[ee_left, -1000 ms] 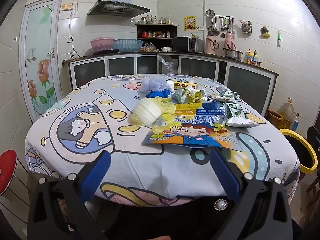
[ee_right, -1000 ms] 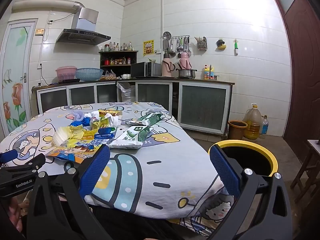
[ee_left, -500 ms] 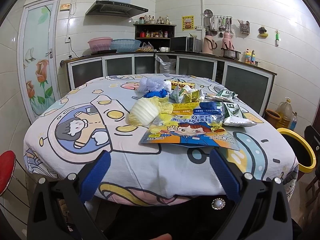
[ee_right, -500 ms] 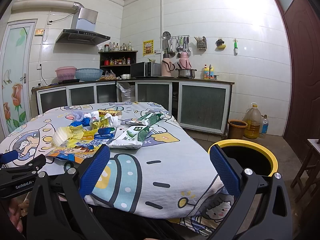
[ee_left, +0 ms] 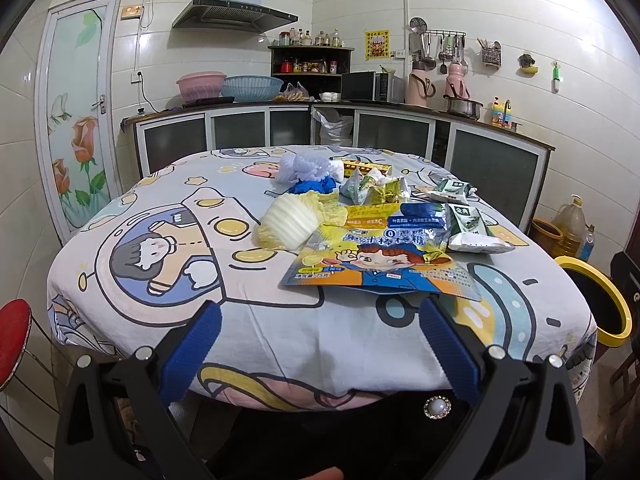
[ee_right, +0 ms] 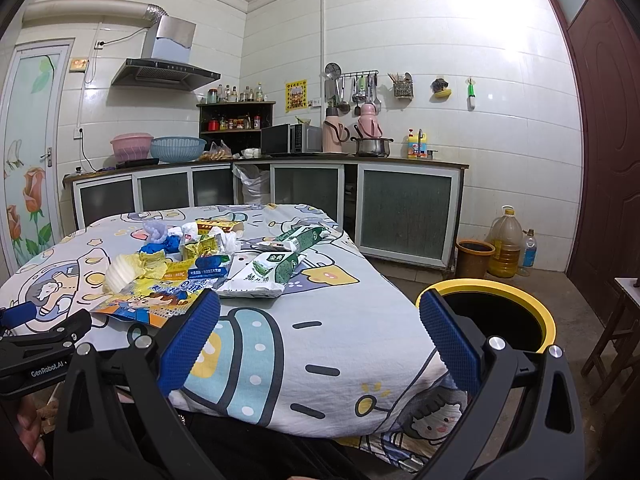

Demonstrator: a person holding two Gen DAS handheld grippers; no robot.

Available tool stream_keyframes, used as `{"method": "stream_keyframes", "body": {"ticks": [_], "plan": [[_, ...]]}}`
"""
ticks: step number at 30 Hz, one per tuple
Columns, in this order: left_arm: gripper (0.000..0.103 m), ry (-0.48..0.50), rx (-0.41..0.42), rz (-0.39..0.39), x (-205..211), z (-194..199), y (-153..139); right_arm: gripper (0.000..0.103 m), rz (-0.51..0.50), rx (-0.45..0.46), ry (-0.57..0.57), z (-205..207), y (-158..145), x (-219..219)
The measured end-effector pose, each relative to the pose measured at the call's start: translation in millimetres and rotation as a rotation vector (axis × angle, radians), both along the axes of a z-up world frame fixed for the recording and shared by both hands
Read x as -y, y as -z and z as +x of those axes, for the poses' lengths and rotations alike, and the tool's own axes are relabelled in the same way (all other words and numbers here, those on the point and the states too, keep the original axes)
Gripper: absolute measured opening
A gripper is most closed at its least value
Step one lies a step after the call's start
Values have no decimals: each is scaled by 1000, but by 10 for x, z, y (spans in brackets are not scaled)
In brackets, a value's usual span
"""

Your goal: Collect trash

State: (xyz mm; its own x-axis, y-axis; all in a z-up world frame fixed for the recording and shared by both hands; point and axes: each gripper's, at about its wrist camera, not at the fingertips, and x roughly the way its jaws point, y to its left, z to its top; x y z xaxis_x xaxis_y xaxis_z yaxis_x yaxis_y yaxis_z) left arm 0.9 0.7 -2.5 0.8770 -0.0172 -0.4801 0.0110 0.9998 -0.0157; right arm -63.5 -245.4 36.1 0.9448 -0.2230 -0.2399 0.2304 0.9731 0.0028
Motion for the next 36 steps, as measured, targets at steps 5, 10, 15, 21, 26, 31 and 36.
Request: {"method": "stream_keyframes", "body": {"ticks": [5,10,15,21,26,31,36], "plan": [[96,-2,-1,1,6,4,-10,96,0,-1,0,6,6,-4],[96,3,-1,0,14,9,-14,96,1,0,1,9,2,-1],[96,5,-3,-5,12,7,-12,96,2,0,2,2,0,8],[96,2,-5,-4,13,12,-18,96,2,3,4,-4,-5,-5],[96,1,-5,-4,13,12,-18,96,4,3,3,-3,-3,-1],[96,3,-6,-6,10,12,-16,96,5,3,4,-5,-2,2],[96,-1,-9,-3,13,18,-18,96,5,3,4,-5,-2,5]]}}
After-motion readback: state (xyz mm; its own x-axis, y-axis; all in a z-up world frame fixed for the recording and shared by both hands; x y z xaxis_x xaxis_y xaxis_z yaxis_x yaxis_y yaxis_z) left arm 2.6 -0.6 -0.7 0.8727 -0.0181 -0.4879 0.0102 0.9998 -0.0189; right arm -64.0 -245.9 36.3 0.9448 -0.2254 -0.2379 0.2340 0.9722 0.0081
